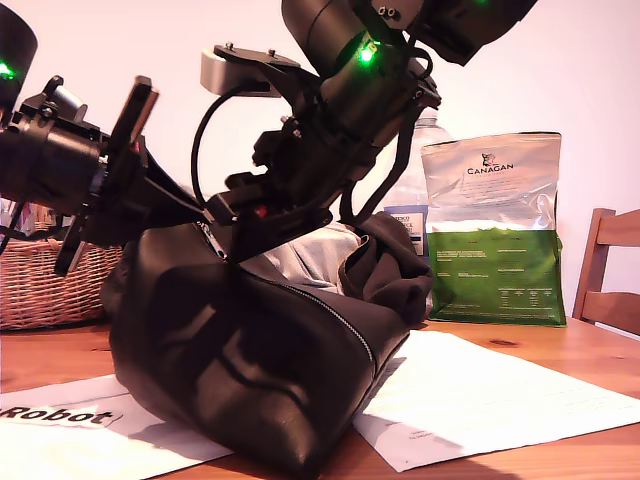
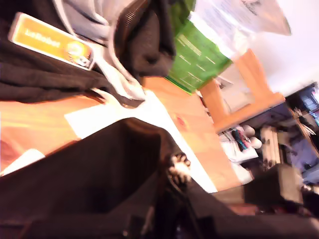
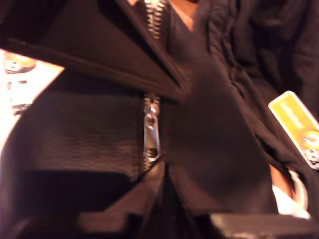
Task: Open the zipper in the zip bag in front of you
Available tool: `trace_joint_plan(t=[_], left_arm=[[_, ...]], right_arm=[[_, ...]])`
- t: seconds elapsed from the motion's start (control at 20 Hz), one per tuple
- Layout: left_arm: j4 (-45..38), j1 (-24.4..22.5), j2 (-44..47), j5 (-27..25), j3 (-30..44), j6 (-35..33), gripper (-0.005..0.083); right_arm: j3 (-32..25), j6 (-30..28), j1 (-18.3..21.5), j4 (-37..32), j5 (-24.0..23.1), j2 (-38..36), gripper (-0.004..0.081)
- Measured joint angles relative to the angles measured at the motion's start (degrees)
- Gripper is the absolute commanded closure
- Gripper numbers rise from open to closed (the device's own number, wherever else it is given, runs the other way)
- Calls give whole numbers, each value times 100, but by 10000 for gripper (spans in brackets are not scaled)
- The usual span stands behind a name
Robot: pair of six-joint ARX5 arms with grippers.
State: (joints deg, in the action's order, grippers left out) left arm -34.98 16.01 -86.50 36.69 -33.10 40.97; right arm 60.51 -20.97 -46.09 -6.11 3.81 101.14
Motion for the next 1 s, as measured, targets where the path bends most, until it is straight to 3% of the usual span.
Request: trace_joint_plan(t=[0.1,0.3,0.45,0.6,1.0], left_arm=[[22,-11,0,192,0,-118,798],[42,-11,0,269,0,-144,798],[42,-20,0,404,0,-153,798],[52,-33,0,435,0,-153,798],[66,-31,0,437,0,-153,798]], right_arm=[[0,-55,35,-31,404,0,570],[0,-50,24,-24,601,0,550],[-2,-7,24,-85,616,0,560],[-17,-4,31,-267,612,0,645],[-22,-4,61,-184,612,0,673]])
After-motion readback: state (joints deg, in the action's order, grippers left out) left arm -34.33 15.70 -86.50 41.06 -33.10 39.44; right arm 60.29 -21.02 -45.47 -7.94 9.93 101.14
